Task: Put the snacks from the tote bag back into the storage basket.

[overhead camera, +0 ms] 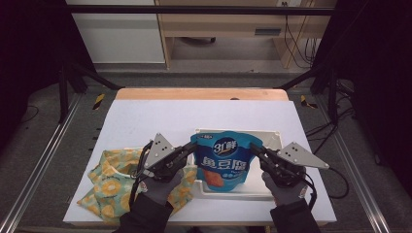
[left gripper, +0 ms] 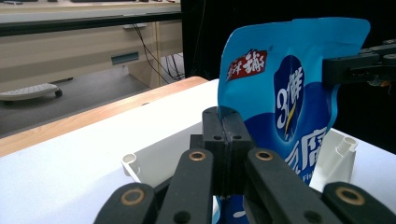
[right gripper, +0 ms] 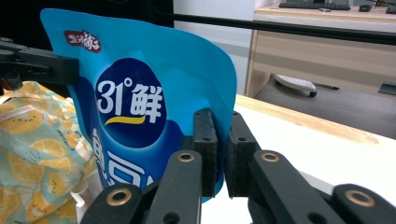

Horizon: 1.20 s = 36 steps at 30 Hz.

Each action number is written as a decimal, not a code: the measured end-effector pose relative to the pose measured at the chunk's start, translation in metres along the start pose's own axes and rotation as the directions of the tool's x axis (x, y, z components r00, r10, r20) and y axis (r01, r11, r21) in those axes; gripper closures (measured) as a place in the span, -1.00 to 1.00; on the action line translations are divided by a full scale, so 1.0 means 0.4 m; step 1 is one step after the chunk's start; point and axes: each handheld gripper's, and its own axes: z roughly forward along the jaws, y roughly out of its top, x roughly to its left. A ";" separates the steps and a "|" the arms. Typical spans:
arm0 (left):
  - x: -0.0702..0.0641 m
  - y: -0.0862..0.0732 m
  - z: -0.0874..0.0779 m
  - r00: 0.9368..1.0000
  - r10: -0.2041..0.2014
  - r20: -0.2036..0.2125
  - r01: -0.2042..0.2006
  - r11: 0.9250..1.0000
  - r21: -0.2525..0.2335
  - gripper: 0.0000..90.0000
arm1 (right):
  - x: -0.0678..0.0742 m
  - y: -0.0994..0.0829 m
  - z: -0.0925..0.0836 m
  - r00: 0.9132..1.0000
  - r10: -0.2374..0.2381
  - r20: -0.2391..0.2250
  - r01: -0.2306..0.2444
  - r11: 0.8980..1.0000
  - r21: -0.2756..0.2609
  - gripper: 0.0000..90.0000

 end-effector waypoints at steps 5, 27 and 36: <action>0.006 0.009 -0.009 1.000 0.013 0.016 -0.013 1.000 -0.018 0.72 | -0.002 0.002 -0.003 1.000 0.003 0.009 -0.003 1.000 -0.018 0.60; 0.075 -0.015 -0.134 0.996 0.085 -0.022 -0.083 0.994 0.071 -0.13 | -0.040 -0.036 -0.048 0.998 0.001 0.065 0.000 1.000 -0.016 -0.32; 0.145 -0.077 -0.208 0.994 0.050 -0.095 -0.042 0.996 0.083 -0.22 | -0.083 -0.070 -0.063 0.993 0.030 0.116 -0.031 0.999 0.011 -0.31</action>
